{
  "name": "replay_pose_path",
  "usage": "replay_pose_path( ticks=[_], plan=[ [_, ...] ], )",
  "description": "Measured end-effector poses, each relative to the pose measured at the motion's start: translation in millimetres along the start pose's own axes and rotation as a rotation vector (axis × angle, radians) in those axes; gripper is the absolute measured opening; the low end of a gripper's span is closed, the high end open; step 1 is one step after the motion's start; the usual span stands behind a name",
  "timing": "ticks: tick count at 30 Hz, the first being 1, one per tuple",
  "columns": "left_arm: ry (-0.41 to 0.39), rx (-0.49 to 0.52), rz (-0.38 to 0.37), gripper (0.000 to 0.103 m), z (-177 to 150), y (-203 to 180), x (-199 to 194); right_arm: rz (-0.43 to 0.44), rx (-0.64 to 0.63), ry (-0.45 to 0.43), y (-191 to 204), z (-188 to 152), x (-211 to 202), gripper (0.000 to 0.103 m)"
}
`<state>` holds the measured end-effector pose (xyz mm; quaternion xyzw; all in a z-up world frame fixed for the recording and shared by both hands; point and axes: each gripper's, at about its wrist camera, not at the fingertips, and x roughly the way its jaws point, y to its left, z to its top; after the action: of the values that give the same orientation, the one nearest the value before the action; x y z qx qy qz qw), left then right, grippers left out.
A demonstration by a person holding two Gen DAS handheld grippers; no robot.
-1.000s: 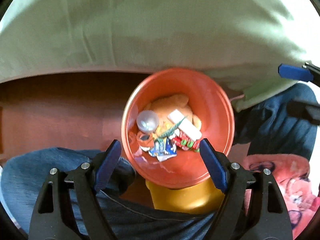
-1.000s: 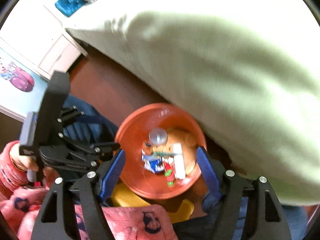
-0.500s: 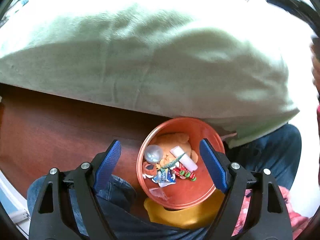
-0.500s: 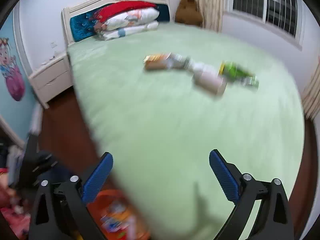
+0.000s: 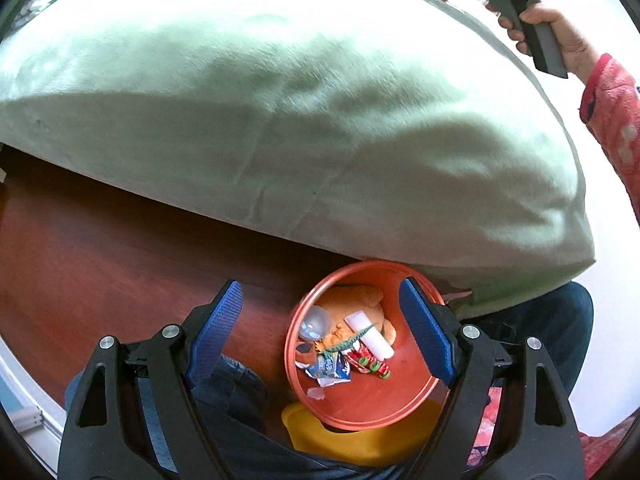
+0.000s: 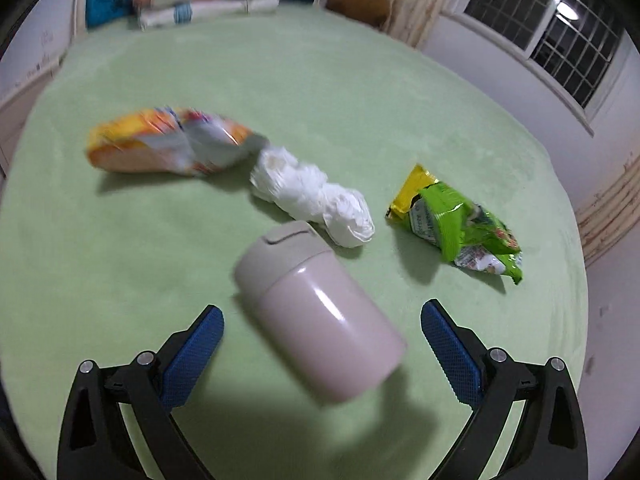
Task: Collect trash
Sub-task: 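Grasp the beige cup with the right gripper, then grasp the orange juice pouch with the left gripper while the right gripper holds the cup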
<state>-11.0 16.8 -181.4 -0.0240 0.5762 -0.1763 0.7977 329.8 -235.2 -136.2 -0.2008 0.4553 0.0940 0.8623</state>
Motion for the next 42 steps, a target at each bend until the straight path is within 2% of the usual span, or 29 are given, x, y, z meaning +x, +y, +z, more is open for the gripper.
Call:
replay_pose_path(
  ticks=[1, 3, 4, 5, 7, 11, 18, 22, 28, 30, 35, 40, 42],
  plan=[
    [-0.006, -0.002, 0.002, 0.079, 3, 2, -2, 0.007, 0.003, 0.015, -1, 0, 4, 0.095],
    [-0.016, -0.003, 0.005, 0.079, 7, 3, -5, 0.054, 0.032, 0.023, -2, -2, 7, 0.081],
    [-0.023, -0.001, 0.008, 0.079, 10, 4, -7, 0.072, 0.044, 0.023, -3, -2, 7, 0.069],
    [-0.029, 0.004, 0.01, 0.079, 13, 4, -9, 0.077, 0.056, 0.022, -2, -3, 5, 0.061],
    [-0.046, 0.012, 0.019, 0.079, 21, 5, -14, 0.068, 0.064, 0.013, -1, -7, -1, 0.058],
    [-0.102, 0.018, 0.03, 0.079, 41, 7, -30, 0.093, 0.13, -0.034, 3, -21, -20, 0.054],
    [-0.218, 0.026, 0.083, 0.079, 90, 13, -55, 0.211, 0.278, -0.101, -9, -61, -50, 0.05],
    [-0.251, 0.087, 0.115, 0.079, 135, 11, -56, 0.273, 0.333, -0.126, -11, -82, -70, 0.049],
    [-0.307, 0.15, 0.082, 0.079, 214, 8, -43, 0.338, 0.357, -0.166, -2, -114, -111, 0.047],
    [-0.305, 0.182, 0.077, 0.08, 238, 5, -33, 0.353, 0.358, -0.17, 1, -121, -119, 0.047],
    [-0.276, 0.204, 0.121, 0.08, 298, 2, -2, 0.397, 0.374, -0.194, 6, -132, -131, 0.047],
    [-0.294, 0.217, 0.168, 0.08, 331, -3, 11, 0.433, 0.363, -0.206, 11, -134, -140, 0.047],
    [-0.28, 0.279, 0.233, 0.08, 340, -11, 24, 0.435, 0.361, -0.209, 11, -134, -142, 0.047]
  ],
)
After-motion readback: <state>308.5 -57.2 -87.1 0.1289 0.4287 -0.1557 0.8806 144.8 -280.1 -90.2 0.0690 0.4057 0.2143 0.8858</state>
